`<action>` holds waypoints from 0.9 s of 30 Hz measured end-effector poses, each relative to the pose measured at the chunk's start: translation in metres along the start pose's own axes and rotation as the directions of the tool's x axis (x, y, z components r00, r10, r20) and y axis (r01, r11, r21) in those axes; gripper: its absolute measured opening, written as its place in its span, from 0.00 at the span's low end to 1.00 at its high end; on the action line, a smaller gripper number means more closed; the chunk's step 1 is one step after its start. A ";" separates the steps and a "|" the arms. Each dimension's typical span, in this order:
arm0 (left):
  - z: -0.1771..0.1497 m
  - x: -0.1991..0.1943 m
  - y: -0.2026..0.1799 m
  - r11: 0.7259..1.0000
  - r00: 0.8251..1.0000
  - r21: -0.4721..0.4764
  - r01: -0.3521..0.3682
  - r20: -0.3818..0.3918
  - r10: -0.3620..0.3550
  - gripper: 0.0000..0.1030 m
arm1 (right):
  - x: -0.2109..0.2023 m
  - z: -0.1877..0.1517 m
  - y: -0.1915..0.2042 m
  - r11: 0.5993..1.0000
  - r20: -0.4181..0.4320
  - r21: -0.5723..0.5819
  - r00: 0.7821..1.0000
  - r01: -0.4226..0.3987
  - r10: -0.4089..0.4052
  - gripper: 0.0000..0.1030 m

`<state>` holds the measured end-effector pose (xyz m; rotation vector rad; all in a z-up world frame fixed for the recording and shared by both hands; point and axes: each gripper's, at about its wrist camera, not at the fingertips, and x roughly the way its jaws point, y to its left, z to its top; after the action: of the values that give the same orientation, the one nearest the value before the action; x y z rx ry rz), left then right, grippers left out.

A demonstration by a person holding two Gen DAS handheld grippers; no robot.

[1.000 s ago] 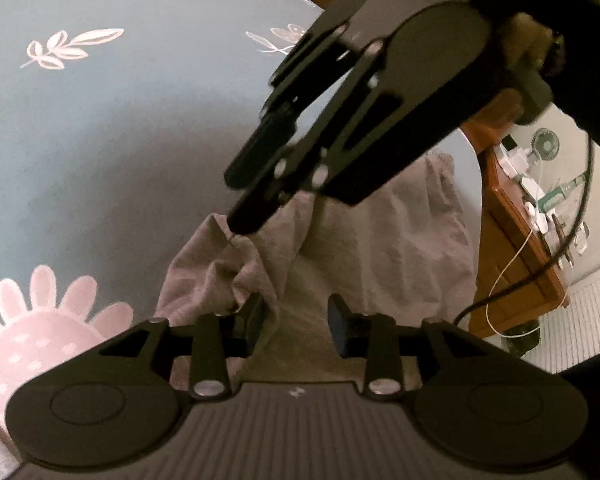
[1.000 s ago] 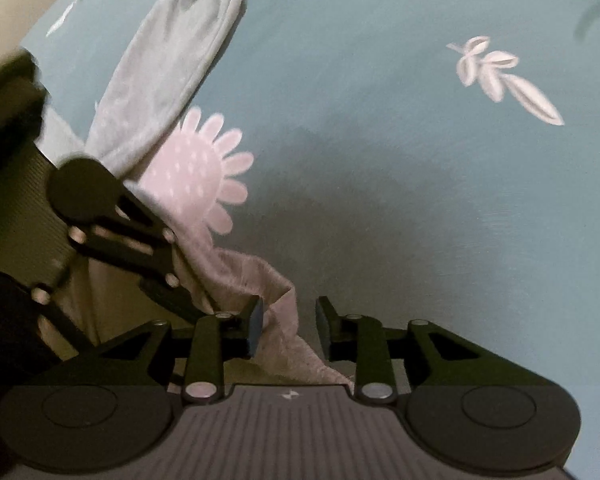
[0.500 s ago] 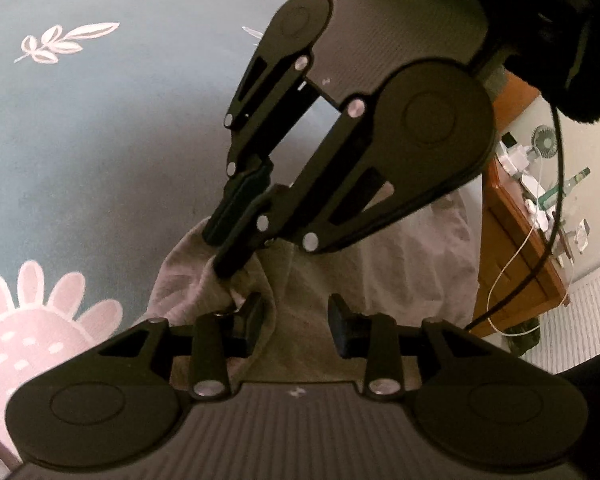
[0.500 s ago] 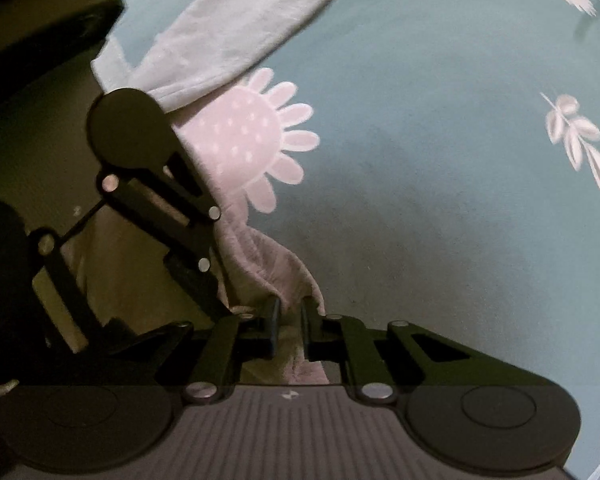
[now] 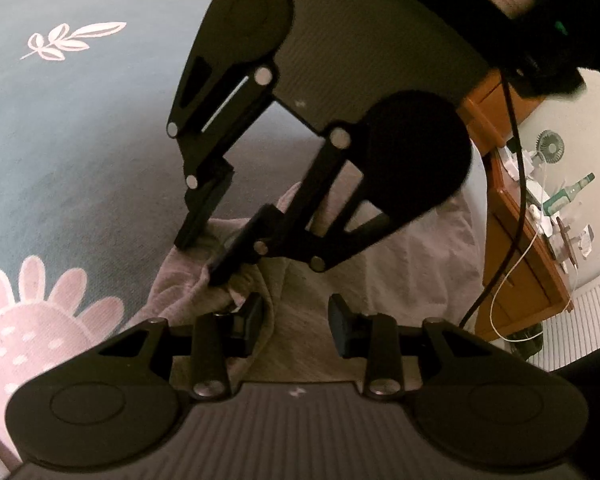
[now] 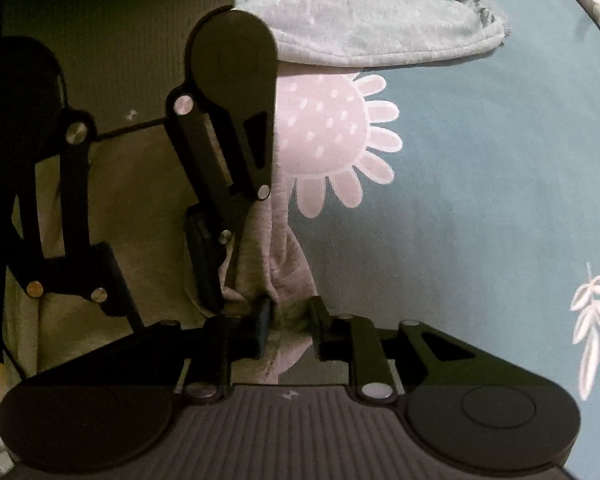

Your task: Fold clothes

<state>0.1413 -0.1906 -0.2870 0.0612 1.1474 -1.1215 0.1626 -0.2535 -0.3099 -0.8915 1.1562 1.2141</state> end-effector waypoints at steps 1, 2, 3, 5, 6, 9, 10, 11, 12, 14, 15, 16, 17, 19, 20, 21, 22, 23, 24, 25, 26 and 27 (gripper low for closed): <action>0.000 -0.001 0.000 1.000 1.000 -0.003 -0.001 0.001 0.001 0.33 | -0.001 -0.001 -0.008 0.999 0.005 0.044 1.000 -0.031 0.030 0.10; 0.000 -0.001 0.000 1.000 1.000 -0.006 -0.002 0.003 0.002 0.33 | -0.003 -0.001 -0.015 0.994 0.012 0.088 0.998 -0.061 0.061 0.02; 0.001 -0.002 0.001 1.000 1.000 -0.011 -0.002 0.006 0.002 0.33 | -0.006 -0.002 -0.019 0.992 0.022 0.105 0.997 -0.073 0.071 0.02; 0.002 -0.005 0.002 1.000 1.000 -0.020 -0.003 0.013 0.003 0.33 | -0.017 -0.003 -0.022 0.991 0.049 0.106 0.996 -0.077 0.072 0.02; 0.004 -0.008 0.003 1.000 1.000 -0.022 -0.008 0.021 0.008 0.33 | -0.024 -0.003 -0.025 0.989 0.069 0.122 0.995 -0.077 0.069 0.02; 0.012 -0.018 0.008 0.999 0.998 -0.031 -0.013 0.061 0.015 0.34 | -0.043 -0.008 -0.042 0.976 0.120 0.207 0.992 -0.065 0.041 0.01; 0.016 -0.022 0.010 0.999 0.997 -0.045 -0.007 0.075 0.010 0.35 | -0.048 -0.010 -0.046 0.971 0.136 0.237 0.991 -0.039 0.007 0.01; 0.019 -0.023 0.010 0.998 0.997 -0.060 -0.009 0.082 0.014 0.39 | -0.052 -0.012 -0.051 0.963 0.140 0.270 0.990 -0.015 -0.024 0.01; 0.020 -0.025 0.012 0.997 0.996 -0.073 -0.014 0.091 0.020 0.39 | -0.054 -0.013 -0.056 0.953 0.140 0.304 0.989 0.006 -0.051 0.01; 0.021 -0.030 0.014 0.997 0.994 -0.075 -0.023 0.103 0.030 0.39 | -0.058 -0.019 -0.070 0.918 0.156 0.395 0.986 -0.012 -0.055 0.02; 0.022 -0.033 0.014 0.997 0.993 -0.073 -0.028 0.110 0.036 0.39 | -0.059 -0.021 -0.073 0.908 0.161 0.419 0.986 -0.023 -0.049 0.05; 0.022 -0.035 0.015 0.997 0.992 -0.071 -0.033 0.117 0.042 0.39 | -0.057 -0.022 -0.074 0.903 0.153 0.427 0.988 -0.039 -0.030 0.08; 0.023 -0.038 0.015 0.997 0.991 -0.070 -0.037 0.124 0.045 0.39 | -0.055 -0.021 -0.072 0.904 0.146 0.426 0.989 -0.047 -0.017 0.17; 0.022 -0.041 0.013 0.997 0.991 -0.069 -0.042 0.125 0.050 0.39 | -0.045 -0.020 -0.070 0.900 0.134 0.430 0.991 -0.071 0.014 0.29; 0.020 -0.041 0.011 0.997 0.991 -0.069 -0.046 0.124 0.054 0.39 | -0.038 -0.022 -0.066 0.896 0.130 0.435 0.991 -0.086 0.031 0.29; 0.019 -0.041 0.009 0.996 0.991 -0.068 -0.051 0.123 0.059 0.39 | -0.033 -0.020 -0.062 0.888 0.119 0.450 0.992 -0.093 0.044 0.29; 0.018 -0.040 0.007 0.996 0.990 -0.068 -0.056 0.122 0.065 0.39 | -0.029 -0.018 -0.057 0.878 0.106 0.468 0.993 -0.098 0.054 0.28; 0.017 -0.039 0.007 0.995 0.990 -0.069 -0.065 0.120 0.073 0.39 | -0.027 -0.019 -0.051 0.872 0.093 0.480 0.994 -0.091 0.053 0.28; 0.017 -0.039 0.007 0.995 0.990 -0.070 -0.071 0.120 0.079 0.39 | -0.030 -0.025 -0.047 0.869 0.084 0.488 0.995 -0.086 0.052 0.28; 0.017 -0.039 0.008 0.995 0.990 -0.072 -0.076 0.117 0.084 0.39 | -0.032 -0.027 -0.045 0.864 0.079 0.496 0.995 -0.089 0.057 0.24; 0.017 -0.037 0.009 0.994 0.989 -0.074 -0.081 0.114 0.089 0.39 | -0.032 -0.029 -0.045 0.857 0.078 0.506 0.995 -0.094 0.064 0.05; 0.018 -0.036 0.010 0.993 0.989 -0.076 -0.086 0.114 0.095 0.39 | -0.034 -0.031 -0.044 0.854 0.079 0.511 0.995 -0.093 0.062 0.06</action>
<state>0.1626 -0.1715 -0.2563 -0.0074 1.0675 -0.9906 0.2014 -0.2980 -0.2863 -0.4002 1.3901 0.9134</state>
